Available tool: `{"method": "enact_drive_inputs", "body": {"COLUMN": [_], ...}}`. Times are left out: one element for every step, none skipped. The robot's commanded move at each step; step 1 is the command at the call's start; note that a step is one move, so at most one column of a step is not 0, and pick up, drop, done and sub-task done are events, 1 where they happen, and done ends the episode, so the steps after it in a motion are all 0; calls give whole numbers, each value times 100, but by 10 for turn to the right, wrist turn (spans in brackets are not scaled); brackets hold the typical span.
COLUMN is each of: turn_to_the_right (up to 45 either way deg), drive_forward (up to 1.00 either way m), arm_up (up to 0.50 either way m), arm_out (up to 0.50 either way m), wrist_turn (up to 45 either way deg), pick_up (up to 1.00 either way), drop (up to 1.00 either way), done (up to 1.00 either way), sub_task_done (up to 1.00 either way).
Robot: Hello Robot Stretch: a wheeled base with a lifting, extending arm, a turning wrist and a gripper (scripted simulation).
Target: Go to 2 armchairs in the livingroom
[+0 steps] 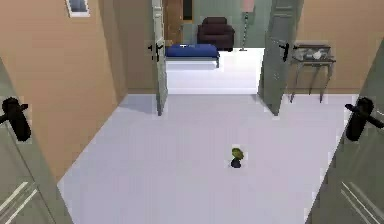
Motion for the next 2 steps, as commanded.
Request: {"method": "enact_drive_inputs", "body": {"turn_to_the_right": [-450, -450], "drive_forward": [0, 0], "arm_up": [0, 0], "arm_out": [0, 0], "wrist_turn": [0, 0], "pick_up": [0, 0], "drop": [0, 0], "done": [0, 0], "sub_task_done": [0, 0]}}
